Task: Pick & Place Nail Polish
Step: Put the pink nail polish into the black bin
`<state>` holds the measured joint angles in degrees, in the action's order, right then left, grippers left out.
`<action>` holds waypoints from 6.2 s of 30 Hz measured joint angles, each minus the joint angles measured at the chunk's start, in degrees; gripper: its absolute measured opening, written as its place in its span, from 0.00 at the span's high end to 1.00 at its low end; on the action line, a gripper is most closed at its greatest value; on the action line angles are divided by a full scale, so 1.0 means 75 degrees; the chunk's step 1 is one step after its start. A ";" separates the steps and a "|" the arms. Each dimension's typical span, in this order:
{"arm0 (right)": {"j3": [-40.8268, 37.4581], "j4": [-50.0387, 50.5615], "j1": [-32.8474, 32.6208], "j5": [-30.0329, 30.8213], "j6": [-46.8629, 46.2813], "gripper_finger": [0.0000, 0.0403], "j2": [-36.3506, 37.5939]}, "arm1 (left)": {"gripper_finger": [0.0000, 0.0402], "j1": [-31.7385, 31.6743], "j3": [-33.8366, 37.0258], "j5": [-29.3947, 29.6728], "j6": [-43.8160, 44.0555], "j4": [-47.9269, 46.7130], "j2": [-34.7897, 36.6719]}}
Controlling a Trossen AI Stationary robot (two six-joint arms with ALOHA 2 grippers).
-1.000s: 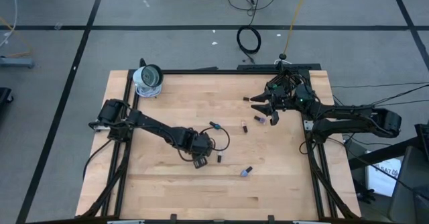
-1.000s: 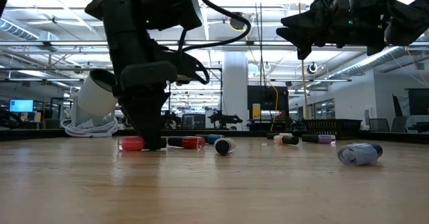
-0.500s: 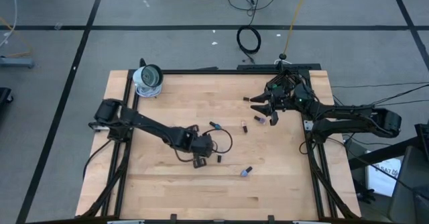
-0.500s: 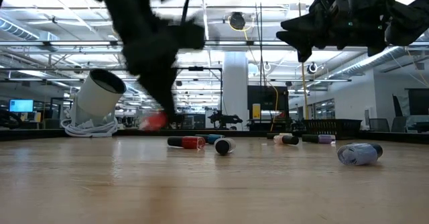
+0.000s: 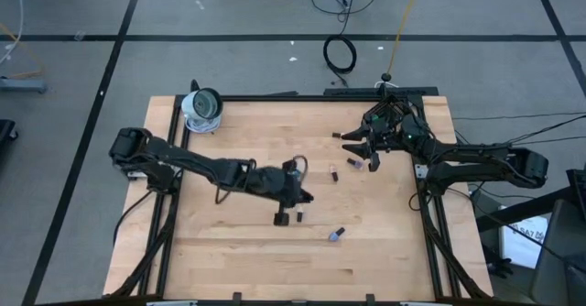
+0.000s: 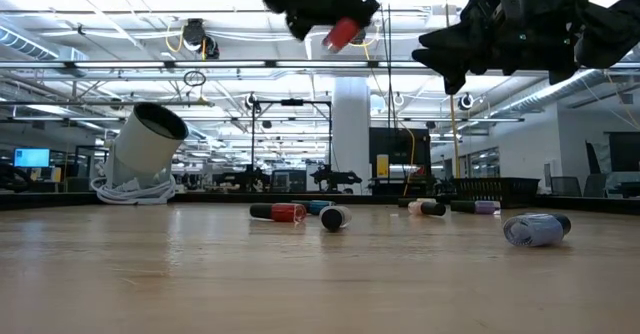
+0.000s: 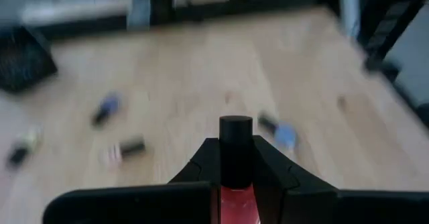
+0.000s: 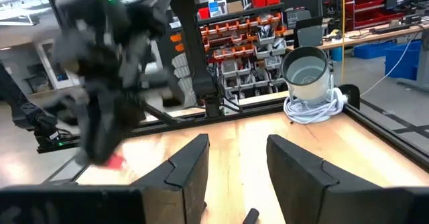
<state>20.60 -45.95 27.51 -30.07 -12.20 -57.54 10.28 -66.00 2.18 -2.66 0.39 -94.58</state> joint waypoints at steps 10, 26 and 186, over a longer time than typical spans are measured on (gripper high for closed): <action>0.0000 0.0931 0.0000 0.0036 0.0758 0.65 -0.0029 | 0.92 -0.1193 0.0110 -0.1345 -0.1023 0.1778 0.0060; 0.0000 0.2868 -0.0128 0.1664 0.2605 0.65 -0.0340 | 0.92 -0.3256 0.2295 -0.3555 0.0412 0.7265 0.0007; 0.2159 -0.1905 -0.2004 -0.5432 0.0110 0.73 -0.4182 | 0.20 -0.2724 0.2320 -0.0400 -0.0404 -0.1585 0.3872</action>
<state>36.80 -60.24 12.48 -70.81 -11.38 -88.90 -10.15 -48.60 -0.82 -5.69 -11.50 -65.54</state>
